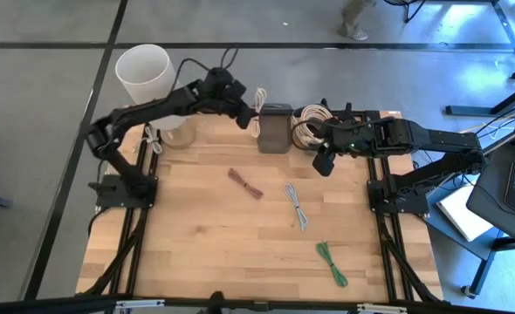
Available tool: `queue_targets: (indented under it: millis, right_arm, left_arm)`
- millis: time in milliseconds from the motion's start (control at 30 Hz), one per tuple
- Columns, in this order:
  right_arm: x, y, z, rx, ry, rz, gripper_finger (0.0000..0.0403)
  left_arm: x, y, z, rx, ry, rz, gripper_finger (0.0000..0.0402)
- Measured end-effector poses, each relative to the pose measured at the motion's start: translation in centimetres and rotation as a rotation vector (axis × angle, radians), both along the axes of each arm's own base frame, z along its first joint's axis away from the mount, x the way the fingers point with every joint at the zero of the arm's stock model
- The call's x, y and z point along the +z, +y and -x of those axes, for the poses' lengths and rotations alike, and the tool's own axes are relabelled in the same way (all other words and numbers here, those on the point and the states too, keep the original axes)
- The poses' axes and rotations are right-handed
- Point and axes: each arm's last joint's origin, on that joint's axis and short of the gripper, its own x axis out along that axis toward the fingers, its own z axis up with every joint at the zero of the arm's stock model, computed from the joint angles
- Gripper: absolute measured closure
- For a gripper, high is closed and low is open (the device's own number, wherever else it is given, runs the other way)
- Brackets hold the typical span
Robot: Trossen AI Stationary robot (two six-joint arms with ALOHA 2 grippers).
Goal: Pick & Place USB Port
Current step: Put the white charger cable into the black transparent bin
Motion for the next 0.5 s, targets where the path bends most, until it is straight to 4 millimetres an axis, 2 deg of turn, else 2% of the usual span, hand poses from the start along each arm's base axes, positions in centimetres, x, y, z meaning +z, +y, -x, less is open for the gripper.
queue_targets:
  millis: [233, 500]
  right_arm:
    - [0.0, 0.0, 0.0, -0.004, -0.002, -0.004, 0.0247]
    - [0.0, 0.0, 0.0, -0.002, 0.000, -0.002, 0.0247]
  left_arm:
    - [-1.7, 1.7, -2.1, -0.015, -0.028, -0.047, 0.0400]
    - [-4.2, 3.6, -2.8, 0.022, -0.008, -0.037, 0.0400]
